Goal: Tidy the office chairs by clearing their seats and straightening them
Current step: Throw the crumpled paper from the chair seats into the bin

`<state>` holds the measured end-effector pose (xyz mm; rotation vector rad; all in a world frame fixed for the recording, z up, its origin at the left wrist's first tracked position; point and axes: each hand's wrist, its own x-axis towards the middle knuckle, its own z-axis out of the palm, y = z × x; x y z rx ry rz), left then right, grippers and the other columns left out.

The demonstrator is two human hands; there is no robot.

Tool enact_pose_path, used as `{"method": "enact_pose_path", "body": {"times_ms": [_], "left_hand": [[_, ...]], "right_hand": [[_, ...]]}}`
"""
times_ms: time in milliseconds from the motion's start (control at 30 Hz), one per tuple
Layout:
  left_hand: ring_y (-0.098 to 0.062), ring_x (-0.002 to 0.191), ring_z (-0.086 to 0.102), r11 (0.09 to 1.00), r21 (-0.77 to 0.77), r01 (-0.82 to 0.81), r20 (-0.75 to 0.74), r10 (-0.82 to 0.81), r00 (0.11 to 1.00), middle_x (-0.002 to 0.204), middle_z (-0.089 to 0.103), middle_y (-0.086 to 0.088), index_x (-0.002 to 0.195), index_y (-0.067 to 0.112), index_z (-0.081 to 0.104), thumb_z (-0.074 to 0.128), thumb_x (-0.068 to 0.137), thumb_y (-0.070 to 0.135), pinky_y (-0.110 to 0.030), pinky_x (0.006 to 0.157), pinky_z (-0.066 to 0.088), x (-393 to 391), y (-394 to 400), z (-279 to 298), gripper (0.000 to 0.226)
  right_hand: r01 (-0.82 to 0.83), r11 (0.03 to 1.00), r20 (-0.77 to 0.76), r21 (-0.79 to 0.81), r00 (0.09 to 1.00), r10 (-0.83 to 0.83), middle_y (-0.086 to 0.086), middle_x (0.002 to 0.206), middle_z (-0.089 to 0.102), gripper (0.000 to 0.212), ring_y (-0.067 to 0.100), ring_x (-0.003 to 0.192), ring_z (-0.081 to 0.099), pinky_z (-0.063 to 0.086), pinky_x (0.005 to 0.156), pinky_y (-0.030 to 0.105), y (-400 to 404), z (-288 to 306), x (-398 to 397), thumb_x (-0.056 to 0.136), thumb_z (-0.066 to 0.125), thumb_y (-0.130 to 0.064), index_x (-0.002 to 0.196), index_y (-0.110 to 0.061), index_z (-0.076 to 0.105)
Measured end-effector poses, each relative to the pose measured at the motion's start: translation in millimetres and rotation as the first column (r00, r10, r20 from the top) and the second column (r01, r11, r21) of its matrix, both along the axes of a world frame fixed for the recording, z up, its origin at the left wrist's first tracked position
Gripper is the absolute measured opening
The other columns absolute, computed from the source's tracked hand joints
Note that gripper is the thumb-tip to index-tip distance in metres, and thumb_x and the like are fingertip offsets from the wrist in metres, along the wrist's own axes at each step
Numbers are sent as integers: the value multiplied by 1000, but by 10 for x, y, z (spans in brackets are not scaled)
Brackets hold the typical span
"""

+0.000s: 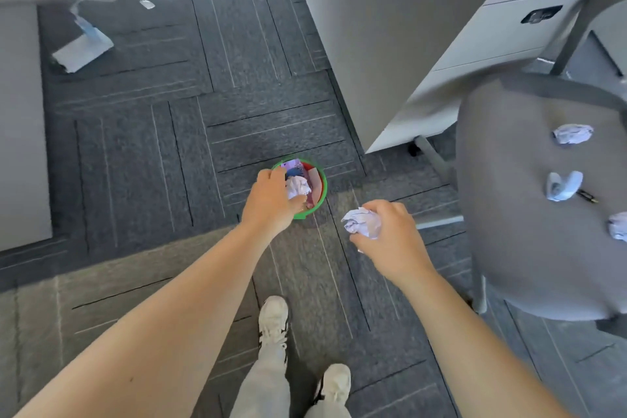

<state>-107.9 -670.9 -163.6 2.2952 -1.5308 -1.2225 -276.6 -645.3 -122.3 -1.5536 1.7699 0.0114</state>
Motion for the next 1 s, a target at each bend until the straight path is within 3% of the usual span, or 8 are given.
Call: {"method": "enact_pose_path", "body": {"times_ms": [200, 300, 367, 533, 767, 1000], "left_hand": [[-31, 125, 47, 996, 81, 34, 28, -36, 999, 142, 42, -14, 137, 10, 38, 52, 92, 22, -39, 99, 42, 325, -297, -297, 49], [-30, 124, 48, 991, 116, 59, 58, -66, 996, 142, 42, -13, 136, 11, 40, 51, 93, 23, -39, 99, 43, 504, -316, -283, 46], [-29, 124, 49, 989, 125, 77, 71, -87, 994, 143, 41, -12, 136, 11, 41, 49, 94, 24, -39, 99, 43, 580, -358, -221, 45], [-30, 121, 51, 982, 112, 155, 108, -167, 980, 137, 47, -14, 129, 9, 48, 48, 93, 22, -39, 98, 44, 474, -537, 24, 38], [-28, 116, 52, 923, 27, 384, 93, -385, 918, 131, 51, -12, 122, 11, 54, 48, 93, 21, -37, 91, 44, -530, -877, 480, 31], [-27, 115, 54, 780, -34, 625, 55, -623, 780, 137, 46, -9, 131, 11, 47, 48, 95, 23, -39, 96, 45, -1904, -1204, 812, 38]], "right_hand": [[37, 999, -9, 24, 999, -37, 17, 131, 45, 55, 32, 124, 40, 37, 101, 37, -562, -459, 400, 81, 67, -20, 129, -8, 45], [-82, 993, 13, 82, 997, 81, 16, 149, 28, 82, 34, 138, 25, 27, 111, 39, -711, -579, 588, 81, 69, -23, 146, -13, 20], [-116, 985, 2, 130, 993, 116, 11, 156, 13, 85, 31, 143, 13, 23, 114, 42, -758, -564, 614, 84, 65, -23, 148, -19, 9], [-28, 992, -31, 126, 999, 32, 14, 145, 33, 56, 30, 135, 30, 33, 109, 40, -766, -338, 343, 88, 58, -21, 139, -11, 35], [233, 970, -58, 75, 972, -229, 8, 142, 38, 48, 30, 119, 51, 47, 97, 46, -721, 198, -611, 91, 55, -23, 135, -13, 41], [476, 879, -129, 11, 873, -471, 10, 140, 42, 48, 27, 128, 42, 42, 99, 40, -646, 450, -1887, 90, 56, -22, 135, -12, 41]]}}
